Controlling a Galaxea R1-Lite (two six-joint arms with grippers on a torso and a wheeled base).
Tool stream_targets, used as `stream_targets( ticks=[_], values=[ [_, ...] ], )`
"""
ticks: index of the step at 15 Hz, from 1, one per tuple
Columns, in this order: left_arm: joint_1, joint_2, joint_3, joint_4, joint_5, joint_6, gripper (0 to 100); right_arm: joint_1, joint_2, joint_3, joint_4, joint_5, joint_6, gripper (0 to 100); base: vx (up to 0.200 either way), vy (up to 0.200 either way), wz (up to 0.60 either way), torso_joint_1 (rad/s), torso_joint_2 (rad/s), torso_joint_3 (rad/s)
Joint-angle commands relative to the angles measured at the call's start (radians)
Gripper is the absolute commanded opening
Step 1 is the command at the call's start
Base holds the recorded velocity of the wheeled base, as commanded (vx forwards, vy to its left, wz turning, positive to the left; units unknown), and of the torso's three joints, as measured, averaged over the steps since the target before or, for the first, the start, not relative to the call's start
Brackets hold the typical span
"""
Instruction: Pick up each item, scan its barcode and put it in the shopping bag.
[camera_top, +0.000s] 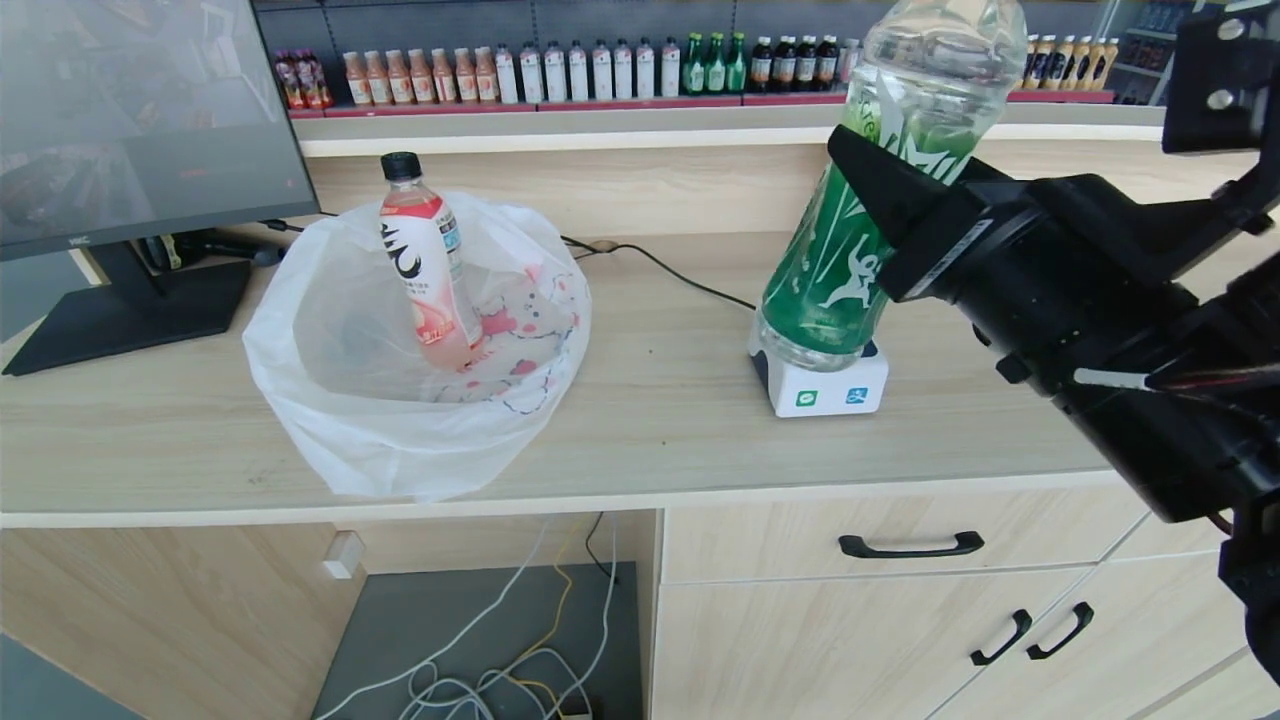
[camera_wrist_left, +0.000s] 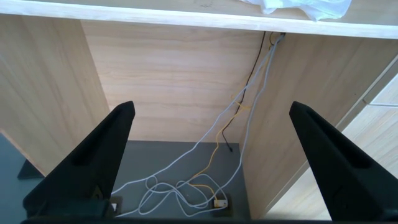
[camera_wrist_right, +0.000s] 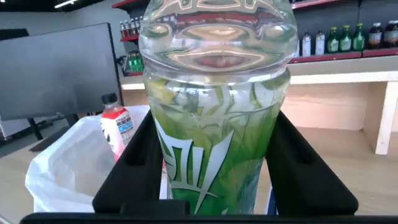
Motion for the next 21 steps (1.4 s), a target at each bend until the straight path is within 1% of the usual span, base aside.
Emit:
stream_targets(
  ticks=[1,2,3,5,7,11,13,20,21],
  values=[
    [0.001,0.0,0.0,0.0,0.0,-0.001,100,0.002,-0.004,0.026,-0.013,0.0,-0.063,0,0.0,0.0,0.0,0.0,0.0,0.0],
    [0.001,0.0,0.0,0.0,0.0,-0.001,100,0.002,-0.007,0.032,-0.019,0.0,-0.078,0,0.0,0.0,0.0,0.0,0.0,0.0],
    [0.001,0.0,0.0,0.0,0.0,-0.001,100,0.01,-0.007,0.072,-0.058,0.006,-0.149,0,0.0,0.0,0.0,0.0,0.0,0.0],
    [0.001,0.0,0.0,0.0,0.0,-0.001,100,0.018,-0.007,0.119,-0.122,0.031,-0.244,0,0.0,0.0,0.0,0.0,0.0,0.0],
    [0.0,0.0,0.0,0.0,0.0,-0.001,100,0.021,-0.007,0.139,-0.154,0.034,-0.293,0,0.0,0.0,0.0,0.0,0.0,0.0],
    [0.001,0.0,0.0,0.0,0.0,-0.001,100,0.039,-0.01,0.138,-0.156,0.034,-0.315,0,0.0,0.0,0.0,0.0,0.0,0.0],
    [0.001,0.0,0.0,0.0,0.0,-0.001,100,0.051,-0.01,0.138,-0.156,0.034,-0.307,0,0.0,0.0,0.0,0.0,0.0,0.0],
    [0.0,0.0,0.0,0.0,0.0,0.0,100,0.05,-0.002,0.133,-0.156,0.032,-0.272,0,0.0,0.0,0.0,0.0,0.0,0.0],
    [0.0,0.0,0.0,0.0,0.0,0.0,100,0.05,-0.002,0.136,-0.156,0.032,-0.27,0,0.0,0.2,0.0,0.002,0.0,0.002]
  ],
)
